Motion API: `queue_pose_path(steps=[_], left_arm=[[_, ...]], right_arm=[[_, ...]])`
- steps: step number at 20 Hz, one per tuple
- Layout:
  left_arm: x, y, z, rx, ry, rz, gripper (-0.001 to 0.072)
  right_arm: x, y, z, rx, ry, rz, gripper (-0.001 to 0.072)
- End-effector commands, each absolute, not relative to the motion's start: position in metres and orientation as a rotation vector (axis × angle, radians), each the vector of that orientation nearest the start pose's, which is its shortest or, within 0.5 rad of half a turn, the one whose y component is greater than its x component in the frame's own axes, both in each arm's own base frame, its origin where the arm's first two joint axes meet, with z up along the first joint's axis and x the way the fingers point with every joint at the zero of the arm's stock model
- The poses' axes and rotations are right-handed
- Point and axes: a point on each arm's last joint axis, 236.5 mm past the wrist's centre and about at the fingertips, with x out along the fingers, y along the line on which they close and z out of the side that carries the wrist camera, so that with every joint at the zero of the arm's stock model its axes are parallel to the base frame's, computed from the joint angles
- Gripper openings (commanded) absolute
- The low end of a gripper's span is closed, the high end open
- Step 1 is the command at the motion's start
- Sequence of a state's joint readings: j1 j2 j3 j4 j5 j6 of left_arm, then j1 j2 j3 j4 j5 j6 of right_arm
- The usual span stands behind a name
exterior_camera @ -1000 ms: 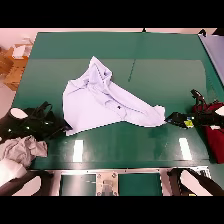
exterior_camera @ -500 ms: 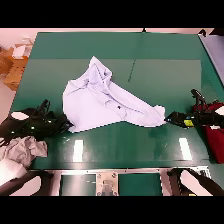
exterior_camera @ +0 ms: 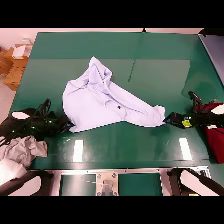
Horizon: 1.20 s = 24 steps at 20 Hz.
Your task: Fold the shirts.
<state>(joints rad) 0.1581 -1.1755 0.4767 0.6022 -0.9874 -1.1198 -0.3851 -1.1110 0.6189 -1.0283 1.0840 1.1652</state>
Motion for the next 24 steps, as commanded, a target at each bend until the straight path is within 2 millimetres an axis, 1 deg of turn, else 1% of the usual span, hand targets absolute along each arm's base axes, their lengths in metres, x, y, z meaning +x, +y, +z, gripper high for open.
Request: queue_pose_path(steps=[1, 3, 6, 7, 8, 9, 10, 11, 12, 13, 14, 15, 16, 17, 18, 19, 20, 21, 22, 23, 24], left_arm=[[0.271, -0.121, -0.086, -0.81, 1.342, -0.36, 0.0025], [0.271, -0.121, -0.086, -0.806, 1.34, -0.362, 0.0025], [0.271, -0.121, -0.086, -0.806, 1.339, -0.363, 0.0025], [0.272, -0.122, -0.085, -0.803, 1.335, -0.37, 0.0025], [0.275, -0.123, -0.079, -0.799, 1.331, -0.391, 0.0024], [0.281, -0.126, -0.066, -0.792, 1.322, -0.428, 0.0025], [0.291, -0.13, -0.044, -0.776, 1.303, -0.488, 0.0024], [0.303, -0.134, -0.014, -0.748, 1.263, -0.549, 0.0025], [0.318, -0.135, 0.022, -0.721, 1.203, -0.588, 0.0024], [0.333, -0.134, 0.066, -0.678, 1.116, -0.619, 0.0024], [0.347, -0.133, 0.121, -0.613, 1.0, -0.652, 0.0024], [0.356, -0.132, 0.178, -0.546, 0.879, -0.678, 0.0024], [0.359, -0.132, 0.243, -0.474, 0.741, -0.697, 0.0024], [0.357, -0.132, 0.303, -0.41, 0.608, -0.709, 0.0024], [0.347, -0.133, 0.367, -0.345, 0.461, -0.716, 0.0024], [0.332, -0.134, 0.423, -0.285, 0.32, -0.716, 0.0024], [0.309, -0.135, 0.476, -0.234, 0.176, -0.71, 0.0025], [0.285, -0.135, 0.519, -0.186, 0.052, -0.695, 0.0025], [0.259, -0.132, 0.558, -0.136, -0.073, -0.665, 0.0024], [0.235, -0.127, 0.588, -0.104, -0.184, -0.623, 0.0025], [0.221, -0.121, 0.605, -0.089, -0.256, -0.581, 0.0024]], right_arm=[[0.274, 0.02, -0.093, 0.553, 1.392, 0.201, 0.0493], [0.273, 0.033, -0.098, 0.566, 1.419, 0.231, 0.0478], [0.268, 0.055, -0.096, 0.583, 1.451, 0.291, 0.0252], [0.272, 0.061, -0.091, 0.619, 1.435, 0.306, 0.0063], [0.28, 0.065, -0.083, 0.64, 1.402, 0.328, 0.0013], [0.291, 0.07, -0.07, 0.67, 1.369, 0.356, 0.0012], [0.303, 0.074, -0.05, 0.687, 1.334, 0.396, 0.0012], [0.315, 0.077, -0.023, 0.688, 1.291, 0.443, 0.0012], [0.329, 0.078, 0.012, 0.689, 1.225, 0.49, 0.0011], [0.348, 0.074, 0.06, 0.701, 1.117, 0.524, 0.0011], [0.368, 0.063, 0.116, 0.718, 0.972, 0.53, 0.0012], [0.383, 0.047, 0.173, 0.73, 0.822, 0.513, 0.0011], [0.39, 0.027, 0.228, 0.737, 0.684, 0.475, 0.0012], [0.391, 0.005, 0.279, 0.734, 0.557, 0.421, 0.0011], [0.384, -0.012, 0.32, 0.72, 0.464, 0.377, 0.0012], [0.372, -0.027, 0.358, 0.688, 0.376, 0.331, 0.0012], [0.357, -0.038, 0.392, 0.652, 0.296, 0.283, 0.0012], [0.342, -0.044, 0.419, 0.615, 0.227, 0.243, 0.0012], [0.327, -0.046, 0.446, 0.577, 0.154, 0.204, 0.0012], [0.312, -0.044, 0.469, 0.529, 0.086, 0.176, 0.0012], [0.298, -0.037, 0.49, 0.483, 0.022, 0.155, 0.0012]])
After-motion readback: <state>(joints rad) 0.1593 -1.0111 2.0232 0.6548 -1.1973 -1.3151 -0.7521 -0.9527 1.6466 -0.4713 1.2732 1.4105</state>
